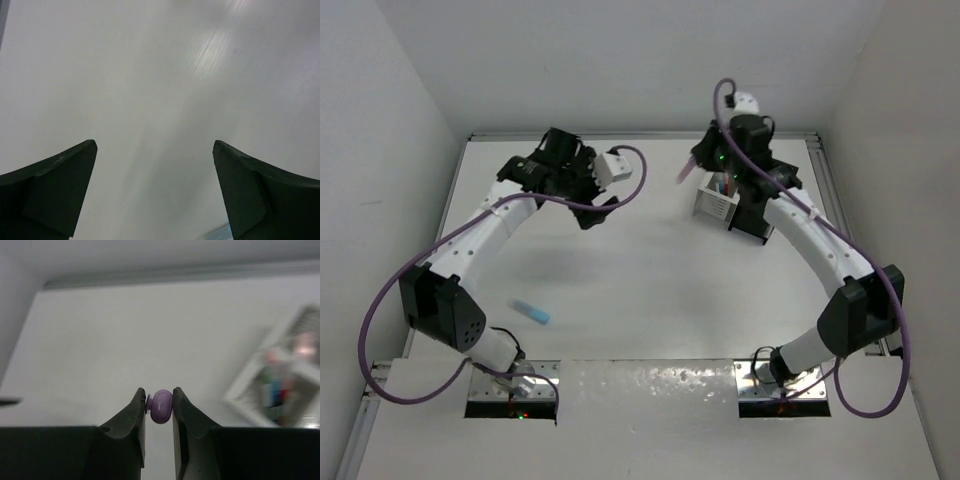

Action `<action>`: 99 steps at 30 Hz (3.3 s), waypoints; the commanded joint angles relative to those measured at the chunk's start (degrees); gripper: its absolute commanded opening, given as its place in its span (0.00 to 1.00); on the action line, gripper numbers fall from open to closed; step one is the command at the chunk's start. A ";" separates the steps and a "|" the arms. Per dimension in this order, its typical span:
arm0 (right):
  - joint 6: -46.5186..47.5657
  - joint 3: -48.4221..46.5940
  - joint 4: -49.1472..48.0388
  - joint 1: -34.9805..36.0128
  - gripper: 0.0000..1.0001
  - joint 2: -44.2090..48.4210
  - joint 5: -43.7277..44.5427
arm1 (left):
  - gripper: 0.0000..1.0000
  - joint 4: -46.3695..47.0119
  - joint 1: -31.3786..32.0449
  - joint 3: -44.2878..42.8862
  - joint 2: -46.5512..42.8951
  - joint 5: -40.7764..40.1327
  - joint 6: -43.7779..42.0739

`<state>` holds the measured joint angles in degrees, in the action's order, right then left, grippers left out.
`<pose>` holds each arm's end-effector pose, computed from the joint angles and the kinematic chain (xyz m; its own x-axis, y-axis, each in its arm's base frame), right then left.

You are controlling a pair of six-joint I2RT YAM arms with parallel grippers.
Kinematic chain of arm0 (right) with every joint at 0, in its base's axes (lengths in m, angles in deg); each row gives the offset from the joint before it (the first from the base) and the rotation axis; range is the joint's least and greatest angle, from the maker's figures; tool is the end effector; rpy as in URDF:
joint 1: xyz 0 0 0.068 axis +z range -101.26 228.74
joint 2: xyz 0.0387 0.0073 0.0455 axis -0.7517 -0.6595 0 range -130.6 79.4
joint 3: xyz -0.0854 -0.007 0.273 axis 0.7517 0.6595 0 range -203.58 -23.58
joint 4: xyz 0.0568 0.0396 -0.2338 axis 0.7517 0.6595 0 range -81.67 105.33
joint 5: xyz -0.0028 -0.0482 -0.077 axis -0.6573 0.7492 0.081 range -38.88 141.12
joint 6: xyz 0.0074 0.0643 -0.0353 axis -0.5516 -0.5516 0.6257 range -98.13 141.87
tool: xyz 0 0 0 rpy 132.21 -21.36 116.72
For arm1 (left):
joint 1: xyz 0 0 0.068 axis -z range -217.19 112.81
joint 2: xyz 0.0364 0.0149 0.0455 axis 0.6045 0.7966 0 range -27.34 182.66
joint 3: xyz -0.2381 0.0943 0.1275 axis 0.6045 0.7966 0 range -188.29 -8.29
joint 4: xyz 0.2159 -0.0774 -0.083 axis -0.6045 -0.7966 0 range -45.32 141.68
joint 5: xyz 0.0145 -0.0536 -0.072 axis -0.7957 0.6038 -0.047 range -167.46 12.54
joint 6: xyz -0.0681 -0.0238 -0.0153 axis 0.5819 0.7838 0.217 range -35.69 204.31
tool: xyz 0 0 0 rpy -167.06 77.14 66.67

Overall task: Sort the stationery into containers
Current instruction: Place the pen in the storage box, then pick up the pen from the corner of the board.

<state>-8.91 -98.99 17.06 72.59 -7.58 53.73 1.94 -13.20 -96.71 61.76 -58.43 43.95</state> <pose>0.3360 0.1455 0.3573 -0.4593 0.3559 -0.8139 -0.1510 0.8716 0.4664 0.2903 -0.1512 0.3465 -0.1646 0.7434 -0.6483 0.8935 0.3908 0.2213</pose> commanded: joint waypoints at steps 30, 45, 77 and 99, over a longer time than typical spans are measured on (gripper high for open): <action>14.70 -6.50 -4.52 -20.60 0.00 -16.28 25.25 | 1.00 -2.21 -22.93 30.67 -24.16 -6.44 -17.20; 16.28 -1.14 -6.45 -16.84 0.74 -2.85 8.38 | 1.00 -4.15 -18.89 53.43 -30.47 -14.63 -49.81; 3.28 16.80 -6.53 5.90 0.68 11.17 5.31 | 0.00 7.98 -9.67 22.52 -8.60 1.01 -5.10; -13.24 14.95 -35.71 17.19 0.66 -1.79 -3.06 | 0.00 8.87 -0.96 11.26 -4.55 4.18 8.46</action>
<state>-20.39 -82.62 -14.24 89.40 -8.35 48.88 9.13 -15.78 -82.72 56.93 -55.35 51.67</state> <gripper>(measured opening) 0.671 0.237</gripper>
